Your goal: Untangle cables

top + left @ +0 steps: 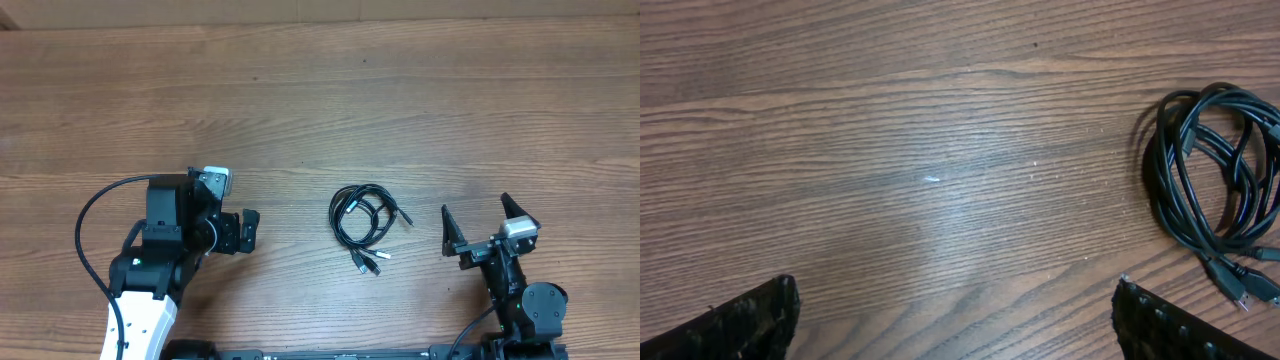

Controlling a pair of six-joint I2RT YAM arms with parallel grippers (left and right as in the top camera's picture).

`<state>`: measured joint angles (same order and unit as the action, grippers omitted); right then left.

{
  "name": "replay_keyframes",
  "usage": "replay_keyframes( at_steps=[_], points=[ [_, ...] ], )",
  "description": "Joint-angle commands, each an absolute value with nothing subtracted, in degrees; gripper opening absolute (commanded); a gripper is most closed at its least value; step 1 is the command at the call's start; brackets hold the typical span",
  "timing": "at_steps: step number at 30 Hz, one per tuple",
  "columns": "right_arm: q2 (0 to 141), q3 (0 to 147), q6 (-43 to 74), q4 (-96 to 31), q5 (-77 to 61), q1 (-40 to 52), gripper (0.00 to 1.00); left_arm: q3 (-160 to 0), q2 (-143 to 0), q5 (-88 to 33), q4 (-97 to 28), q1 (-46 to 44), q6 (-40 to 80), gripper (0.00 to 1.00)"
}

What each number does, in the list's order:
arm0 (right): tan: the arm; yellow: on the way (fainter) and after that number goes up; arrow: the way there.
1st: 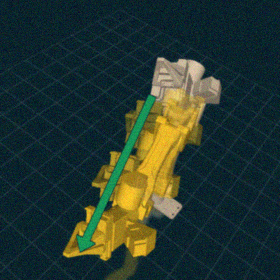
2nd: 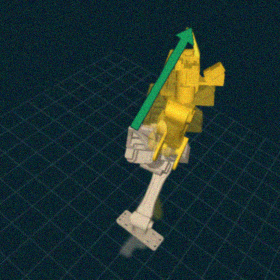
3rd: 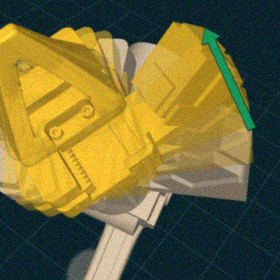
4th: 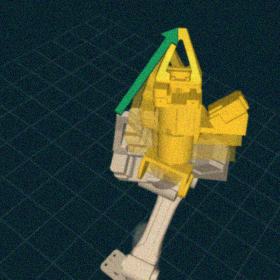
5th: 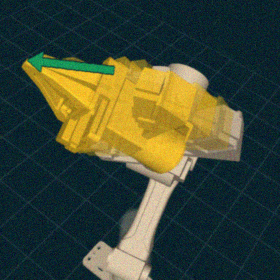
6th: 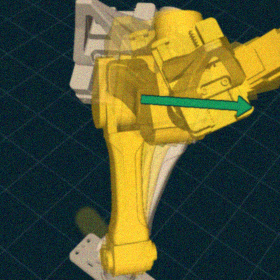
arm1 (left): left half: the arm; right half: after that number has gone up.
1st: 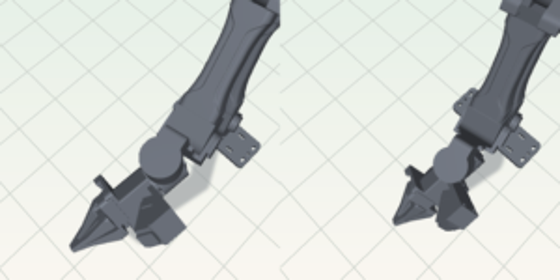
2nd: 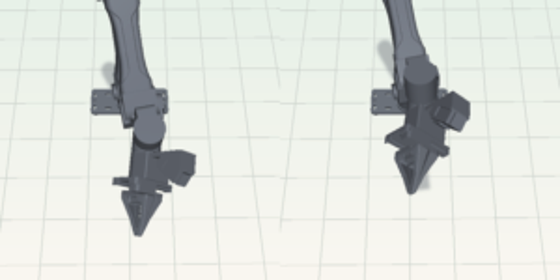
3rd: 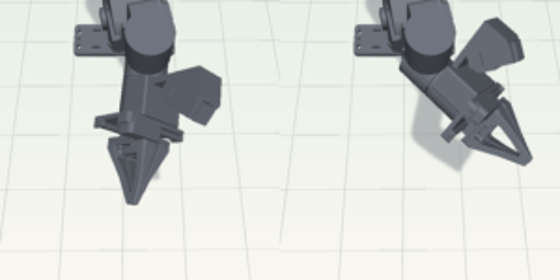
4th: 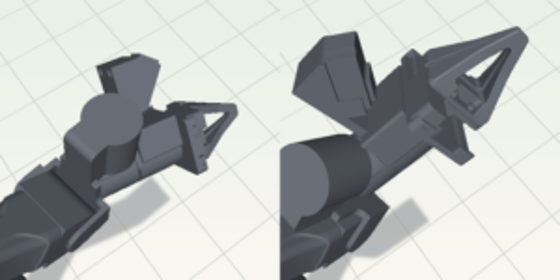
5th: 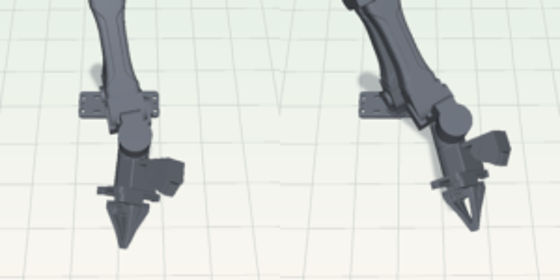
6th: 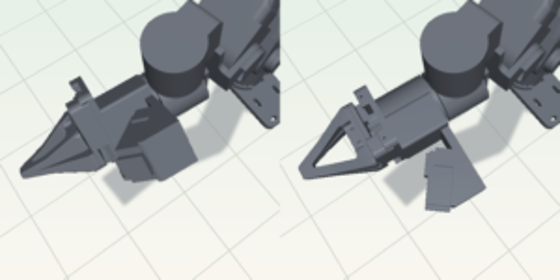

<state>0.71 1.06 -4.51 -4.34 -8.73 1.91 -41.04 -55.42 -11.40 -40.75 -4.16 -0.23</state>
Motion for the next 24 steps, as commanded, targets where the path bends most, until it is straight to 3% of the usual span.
replay_keyframes(
  at_steps=[1, 24],
  points=[
    [0.7, 0.5, -4.4, -4.1, -8.6, 2.2, 1.00, -42.6, -55.5, -12.1, -40.6, -4.6, -1.5, 1.00],
    [0.7, 0.5, -4.4, -4.1, -8.6, 2.2, 1.00, -42.6, -55.5, -13.2, -41.1, -4.6, -1.3, 0.99]
  ],
)
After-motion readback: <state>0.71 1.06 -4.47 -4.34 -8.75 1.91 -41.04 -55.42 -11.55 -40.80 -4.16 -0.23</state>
